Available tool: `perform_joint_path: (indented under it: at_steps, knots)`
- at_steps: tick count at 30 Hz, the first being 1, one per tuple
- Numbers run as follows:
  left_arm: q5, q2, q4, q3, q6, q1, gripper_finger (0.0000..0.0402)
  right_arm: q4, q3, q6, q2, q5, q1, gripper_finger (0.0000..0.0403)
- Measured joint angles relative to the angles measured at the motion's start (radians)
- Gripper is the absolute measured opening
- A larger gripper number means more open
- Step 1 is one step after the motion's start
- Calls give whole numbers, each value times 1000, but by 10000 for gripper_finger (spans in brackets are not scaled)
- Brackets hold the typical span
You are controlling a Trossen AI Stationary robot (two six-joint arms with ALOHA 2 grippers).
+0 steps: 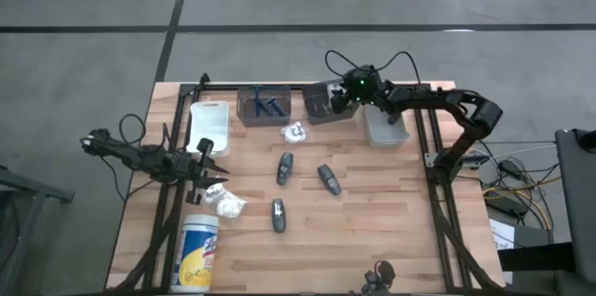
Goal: Pick & Place Travel size toiletries
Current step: Put the white cotton pack into the right black bin
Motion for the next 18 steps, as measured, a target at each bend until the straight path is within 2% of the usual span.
perform_joint_path:
  at_steps: [7,18]
  knots:
    - [0,0,0,0,0,0,90,-7,0,20,-9,-64,57,173]
    - [0,0,0,0,0,0,90,4,0,-10,-9,-70,211,155]
